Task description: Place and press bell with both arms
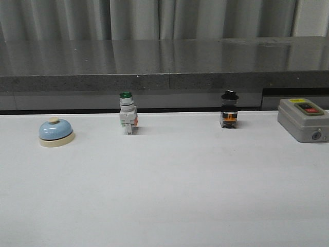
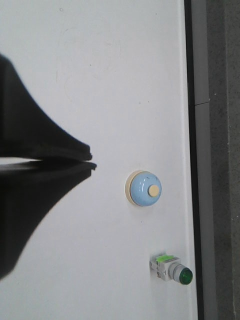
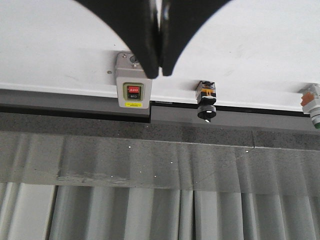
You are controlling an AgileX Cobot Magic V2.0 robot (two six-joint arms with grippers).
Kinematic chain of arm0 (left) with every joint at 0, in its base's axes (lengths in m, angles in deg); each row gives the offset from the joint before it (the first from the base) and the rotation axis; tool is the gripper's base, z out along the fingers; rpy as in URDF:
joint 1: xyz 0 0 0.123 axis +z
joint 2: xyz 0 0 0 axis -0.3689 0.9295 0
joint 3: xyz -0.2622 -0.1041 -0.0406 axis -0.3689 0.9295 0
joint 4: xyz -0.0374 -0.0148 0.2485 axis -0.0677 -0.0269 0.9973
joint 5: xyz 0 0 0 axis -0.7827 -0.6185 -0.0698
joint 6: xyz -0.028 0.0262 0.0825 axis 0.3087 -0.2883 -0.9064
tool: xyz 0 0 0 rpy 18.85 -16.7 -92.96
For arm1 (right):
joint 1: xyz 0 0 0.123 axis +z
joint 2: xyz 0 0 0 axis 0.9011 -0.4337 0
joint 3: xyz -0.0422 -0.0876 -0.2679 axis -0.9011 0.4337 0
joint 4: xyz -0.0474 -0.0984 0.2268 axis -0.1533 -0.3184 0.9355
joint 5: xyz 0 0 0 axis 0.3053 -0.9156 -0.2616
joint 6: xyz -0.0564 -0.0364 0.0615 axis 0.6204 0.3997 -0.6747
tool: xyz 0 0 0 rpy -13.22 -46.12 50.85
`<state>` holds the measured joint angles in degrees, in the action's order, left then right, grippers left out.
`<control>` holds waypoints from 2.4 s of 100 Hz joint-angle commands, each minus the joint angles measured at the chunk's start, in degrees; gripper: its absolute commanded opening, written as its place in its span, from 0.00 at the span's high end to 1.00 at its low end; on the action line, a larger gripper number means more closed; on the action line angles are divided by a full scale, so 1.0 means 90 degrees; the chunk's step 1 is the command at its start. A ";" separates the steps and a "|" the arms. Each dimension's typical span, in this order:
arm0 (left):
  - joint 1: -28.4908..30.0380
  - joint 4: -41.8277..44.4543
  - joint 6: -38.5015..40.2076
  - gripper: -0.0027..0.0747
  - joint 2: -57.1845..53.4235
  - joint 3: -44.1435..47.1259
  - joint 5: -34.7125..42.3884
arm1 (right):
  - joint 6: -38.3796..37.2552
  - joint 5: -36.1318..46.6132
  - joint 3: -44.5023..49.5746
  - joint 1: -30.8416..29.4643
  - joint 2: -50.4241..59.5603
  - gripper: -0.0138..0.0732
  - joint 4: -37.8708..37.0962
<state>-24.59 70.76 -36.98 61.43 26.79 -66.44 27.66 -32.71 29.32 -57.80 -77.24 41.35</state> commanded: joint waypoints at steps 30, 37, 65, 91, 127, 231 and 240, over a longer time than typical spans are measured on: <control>-0.0047 -0.0085 -0.0028 0.48 0.0016 -0.0221 0.0354 | 0.0026 0.0536 -0.0089 0.0012 0.0117 0.91 -0.0049; -0.0047 -0.0085 -0.0028 0.22 0.0016 -0.0221 0.0354 | 0.0026 0.0536 -0.0089 0.0012 0.0117 0.91 -0.0049; -0.0047 -0.0287 -0.0028 0.14 0.0173 -0.0221 0.0364 | 0.0026 0.0536 -0.0089 0.0012 0.0117 0.91 -0.0049; -0.0047 -0.0924 -0.0367 0.14 0.1132 -0.0221 0.0899 | 0.0026 0.0536 -0.0089 0.0012 0.0117 0.91 -0.0049; -0.0047 -0.0924 -0.0522 0.14 0.2982 -0.1146 0.1223 | 0.0026 0.0536 -0.0089 0.0012 0.0117 0.91 -0.0049; -0.0681 -0.0903 -0.0683 0.14 0.7158 -0.4078 0.0814 | 0.0026 0.0536 -0.0089 0.0012 0.0117 0.91 -0.0049; -0.0684 -0.0903 -0.0683 0.14 0.7298 -0.4088 0.0801 | 0.0026 0.0536 -0.0089 0.0012 0.0117 0.91 -0.0049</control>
<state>-30.40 63.21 -43.07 128.97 -8.09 -60.72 27.66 -32.71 29.32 -57.80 -77.24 41.35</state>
